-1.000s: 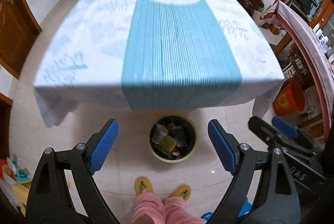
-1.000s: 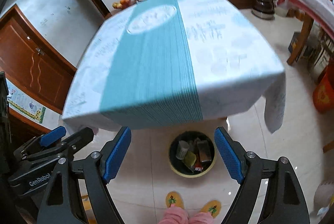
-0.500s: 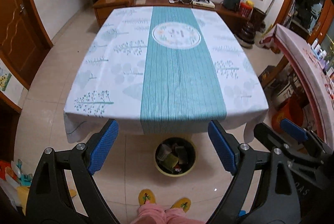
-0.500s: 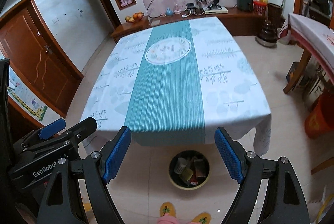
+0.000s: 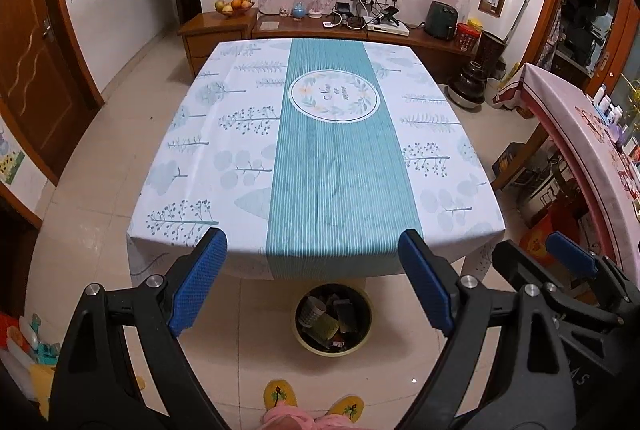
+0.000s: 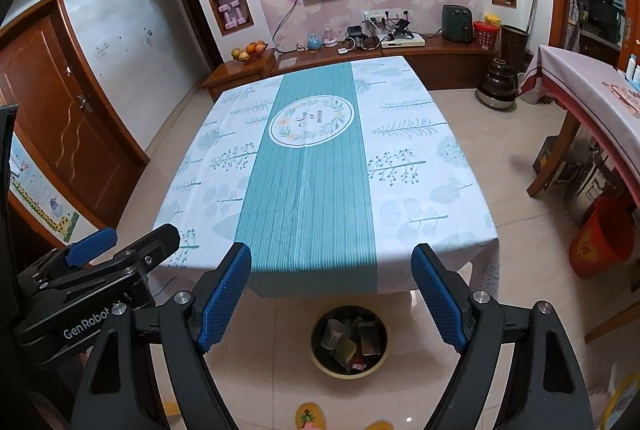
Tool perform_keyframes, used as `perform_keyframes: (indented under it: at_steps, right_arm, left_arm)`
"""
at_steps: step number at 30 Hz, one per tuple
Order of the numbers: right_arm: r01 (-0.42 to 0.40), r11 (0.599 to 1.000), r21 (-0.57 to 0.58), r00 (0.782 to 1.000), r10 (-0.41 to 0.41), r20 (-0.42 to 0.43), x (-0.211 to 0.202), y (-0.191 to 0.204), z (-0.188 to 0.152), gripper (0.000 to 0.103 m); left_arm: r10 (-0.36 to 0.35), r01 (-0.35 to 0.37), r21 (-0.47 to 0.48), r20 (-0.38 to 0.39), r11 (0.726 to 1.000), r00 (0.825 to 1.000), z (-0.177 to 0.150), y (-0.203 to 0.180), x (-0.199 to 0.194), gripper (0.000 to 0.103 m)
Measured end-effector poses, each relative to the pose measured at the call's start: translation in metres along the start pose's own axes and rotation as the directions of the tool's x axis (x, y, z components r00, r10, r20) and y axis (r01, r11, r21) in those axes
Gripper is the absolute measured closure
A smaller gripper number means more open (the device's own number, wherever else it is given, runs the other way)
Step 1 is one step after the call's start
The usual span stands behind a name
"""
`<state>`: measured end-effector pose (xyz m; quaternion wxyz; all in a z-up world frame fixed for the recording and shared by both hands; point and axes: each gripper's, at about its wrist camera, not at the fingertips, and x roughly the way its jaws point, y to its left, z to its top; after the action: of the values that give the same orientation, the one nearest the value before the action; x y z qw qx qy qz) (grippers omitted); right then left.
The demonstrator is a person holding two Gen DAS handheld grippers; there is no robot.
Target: Collect trash
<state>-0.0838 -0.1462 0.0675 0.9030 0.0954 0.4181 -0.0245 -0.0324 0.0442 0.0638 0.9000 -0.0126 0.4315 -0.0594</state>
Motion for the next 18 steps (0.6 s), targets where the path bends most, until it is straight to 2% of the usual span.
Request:
perform_keyframes:
  at_steps: [18]
  right_arm:
    - [0.025, 1.000, 0.005, 0.999, -0.025, 0.022, -0.0064, 0.0067, -0.0015, 0.020]
  left_arm:
    - [0.012, -0.012, -0.002, 0.010, 1.000, 1.000, 0.0010, 0.0044, -0.0014, 0.017]
